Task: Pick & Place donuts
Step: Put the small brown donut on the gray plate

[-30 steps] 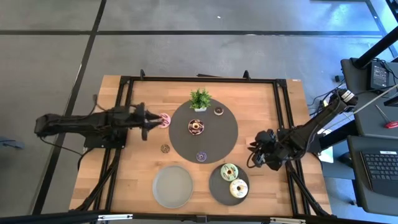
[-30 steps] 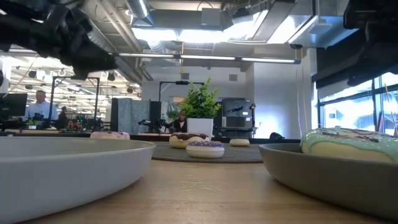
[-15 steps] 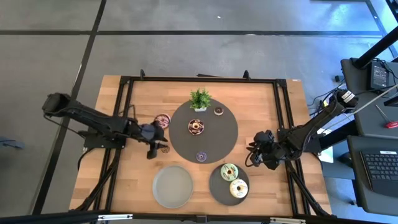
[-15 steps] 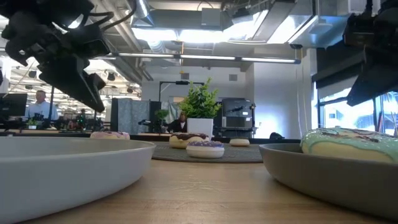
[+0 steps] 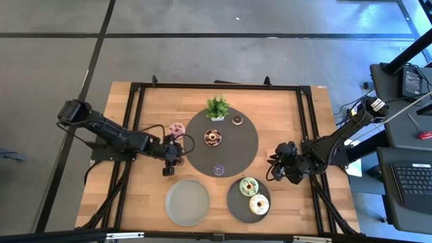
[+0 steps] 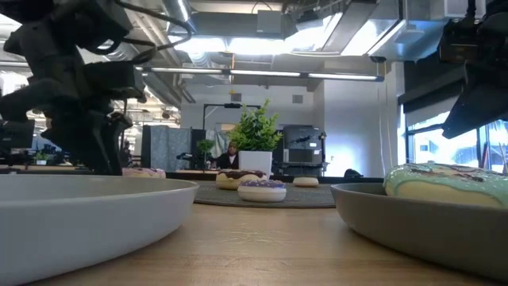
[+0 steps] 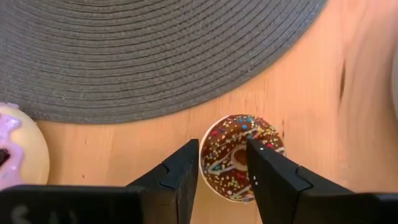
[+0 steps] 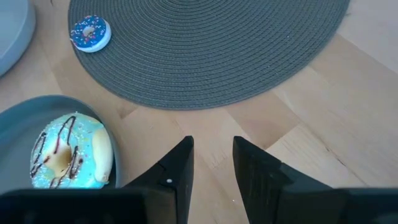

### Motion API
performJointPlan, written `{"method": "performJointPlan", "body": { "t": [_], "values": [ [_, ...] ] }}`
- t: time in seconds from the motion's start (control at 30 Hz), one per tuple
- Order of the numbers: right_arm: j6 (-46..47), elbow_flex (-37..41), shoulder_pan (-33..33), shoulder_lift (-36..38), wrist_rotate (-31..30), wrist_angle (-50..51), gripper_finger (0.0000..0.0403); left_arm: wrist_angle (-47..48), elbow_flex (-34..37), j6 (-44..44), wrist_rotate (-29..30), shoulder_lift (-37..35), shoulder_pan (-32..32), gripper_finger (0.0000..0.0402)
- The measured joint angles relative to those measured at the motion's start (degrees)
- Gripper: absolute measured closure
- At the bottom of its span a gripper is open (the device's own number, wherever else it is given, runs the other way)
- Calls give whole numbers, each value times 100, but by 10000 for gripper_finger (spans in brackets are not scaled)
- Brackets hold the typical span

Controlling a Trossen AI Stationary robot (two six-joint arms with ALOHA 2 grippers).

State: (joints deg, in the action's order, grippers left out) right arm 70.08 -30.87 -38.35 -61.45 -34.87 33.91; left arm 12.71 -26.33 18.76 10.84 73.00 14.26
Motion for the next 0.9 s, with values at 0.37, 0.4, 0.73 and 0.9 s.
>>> {"method": "performJointPlan", "body": {
  "t": [0.37, 0.4, 0.73, 0.9],
  "values": [
    [-9, 0, 0, 0, 2, 4, 289, 61, 0, -2, -7, 45, 0, 326],
    [-9, 0, 0, 0, 2, 4, 289, 71, 0, 0, -22, 45, 0, 335],
    [-10, -2, 0, 0, 45, 16, 289, 653, -390, 2, -268, 0, 10, 395],
    [-11, -4, 0, 0, 46, 20, 289, 956, -1278, 17, -545, 17, 240, 397]
  ]
}}
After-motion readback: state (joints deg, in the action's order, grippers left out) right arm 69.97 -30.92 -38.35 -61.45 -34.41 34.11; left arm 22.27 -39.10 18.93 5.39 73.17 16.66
